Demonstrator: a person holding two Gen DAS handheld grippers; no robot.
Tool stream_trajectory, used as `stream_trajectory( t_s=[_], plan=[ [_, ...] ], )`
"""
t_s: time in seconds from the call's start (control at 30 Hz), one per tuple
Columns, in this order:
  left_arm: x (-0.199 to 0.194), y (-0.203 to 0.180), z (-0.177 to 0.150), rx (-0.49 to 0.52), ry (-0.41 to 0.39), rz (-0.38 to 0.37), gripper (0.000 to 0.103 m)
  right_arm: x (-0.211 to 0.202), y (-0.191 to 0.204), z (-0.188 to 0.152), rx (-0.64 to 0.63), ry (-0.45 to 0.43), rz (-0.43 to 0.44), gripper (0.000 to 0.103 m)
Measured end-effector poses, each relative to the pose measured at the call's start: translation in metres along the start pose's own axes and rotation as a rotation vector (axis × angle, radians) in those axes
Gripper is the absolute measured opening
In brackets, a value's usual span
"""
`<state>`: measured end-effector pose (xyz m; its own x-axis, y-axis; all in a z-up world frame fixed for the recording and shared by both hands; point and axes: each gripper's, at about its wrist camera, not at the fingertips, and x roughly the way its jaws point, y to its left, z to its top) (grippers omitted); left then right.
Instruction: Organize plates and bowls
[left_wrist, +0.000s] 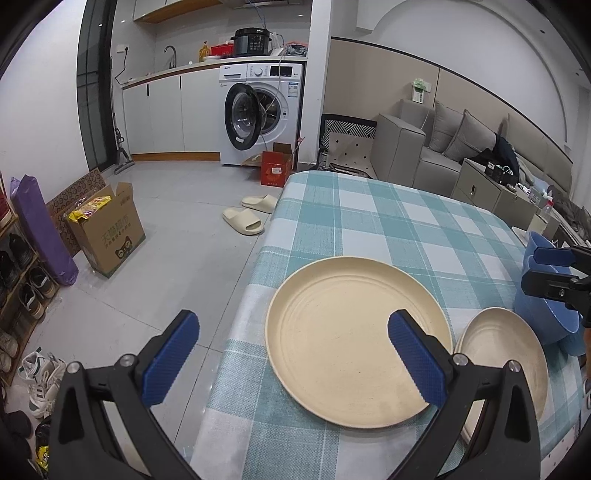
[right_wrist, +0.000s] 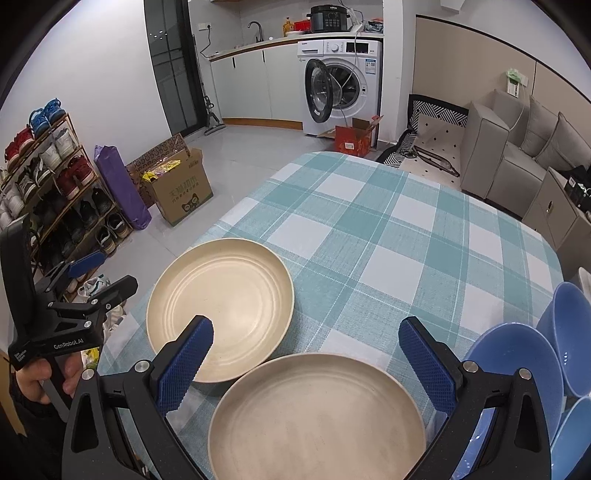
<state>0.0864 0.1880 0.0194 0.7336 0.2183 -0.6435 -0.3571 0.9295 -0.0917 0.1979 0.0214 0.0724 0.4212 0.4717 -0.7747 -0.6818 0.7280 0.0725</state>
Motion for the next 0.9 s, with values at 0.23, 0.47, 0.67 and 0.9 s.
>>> stream_trajectory(
  t_s=[0.23, 0.47, 0.67, 0.9],
  plan=[
    [0.015, 0.004, -0.004, -0.009, 0.033, 0.01, 0.103, 0.021, 0.0, 0.003, 0.014, 0.036, 0.004, 0.102],
    [0.025, 0.01, -0.007, -0.021, 0.061, 0.016, 0.103, 0.046, 0.003, 0.004, 0.021, 0.083, 0.002, 0.102],
    [0.035, 0.013, -0.011, -0.032, 0.087, 0.018, 0.103, 0.067, 0.005, 0.004, 0.021, 0.122, 0.002, 0.102],
    [0.046, 0.012, -0.016, -0.032, 0.118, 0.025, 0.103, 0.093, 0.006, 0.003, 0.041, 0.182, 0.028, 0.102]
  ],
)
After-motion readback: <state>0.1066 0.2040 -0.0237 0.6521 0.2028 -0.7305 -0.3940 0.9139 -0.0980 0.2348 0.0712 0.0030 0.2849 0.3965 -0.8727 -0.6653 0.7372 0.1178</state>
